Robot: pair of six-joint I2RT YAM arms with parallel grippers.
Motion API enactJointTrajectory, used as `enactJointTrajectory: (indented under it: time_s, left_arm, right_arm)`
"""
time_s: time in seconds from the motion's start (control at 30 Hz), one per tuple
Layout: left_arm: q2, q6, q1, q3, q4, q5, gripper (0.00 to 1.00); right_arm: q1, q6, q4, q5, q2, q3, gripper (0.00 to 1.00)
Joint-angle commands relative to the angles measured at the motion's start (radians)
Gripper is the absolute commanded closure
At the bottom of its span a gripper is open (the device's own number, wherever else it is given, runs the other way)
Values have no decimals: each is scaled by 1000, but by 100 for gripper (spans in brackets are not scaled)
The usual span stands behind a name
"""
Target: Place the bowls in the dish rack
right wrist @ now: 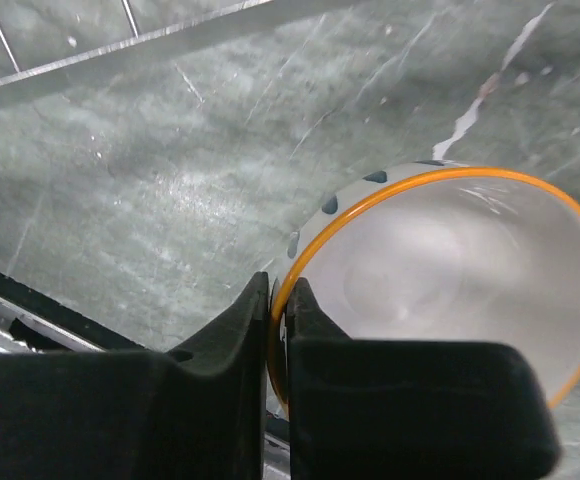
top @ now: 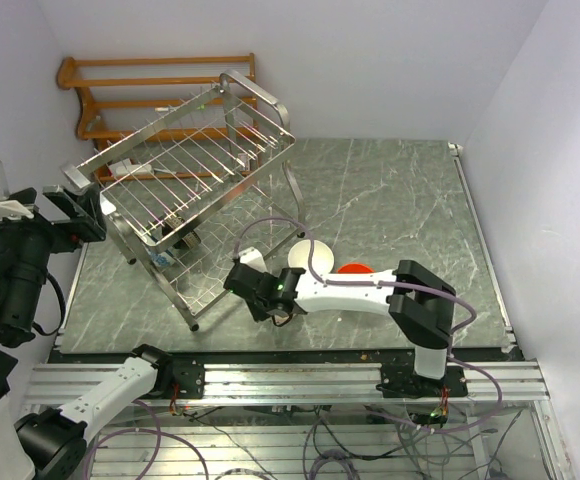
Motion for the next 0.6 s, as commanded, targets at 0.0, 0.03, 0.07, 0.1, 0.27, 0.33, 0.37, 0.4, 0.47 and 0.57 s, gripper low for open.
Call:
enactJointTrajectory:
  time_s: [0.0,0.03,0.07,0.1,0.27,0.33,0.37,0.4,0.47,0.57]
  left_arm:
    - [-9,7,-5,-11,20,-16,1]
    - [-8,7,-5,-9,21,-18,1]
    - [-7,9,-5,-6,23,-19,1]
    - [-6,10,-5,-2,23,-21,1]
    - [-4,7,-5,20,24,-26,1]
    - [-7,5,-5,18,23,-29,1]
    - [-10,3,-5,15,24,-29,1]
    - [-12,0,-4,14,24,-31,1]
    - [-13,-7,-5,15,24,-27,1]
    - [-7,-11,-5,32,17,-28,1]
  right_arm:
    - [5,-2,-21,-16,-1,-3,100]
    - [4,-6,-19,-25,-12,-1,100]
    - [5,-11,-15,-40,-28,2,100]
    - [4,-17,-7,-60,-44,4,100]
    - [2,-40,29,-185,-142,21,100]
    - [-2,-47,41,-247,-177,25,100]
    - [-8,-49,54,-288,-192,24,100]
    - [-18,-48,77,-338,-205,21,100]
    - [-48,-39,118,-453,-222,5,100]
    - [-83,-14,202,-585,-251,-28,100]
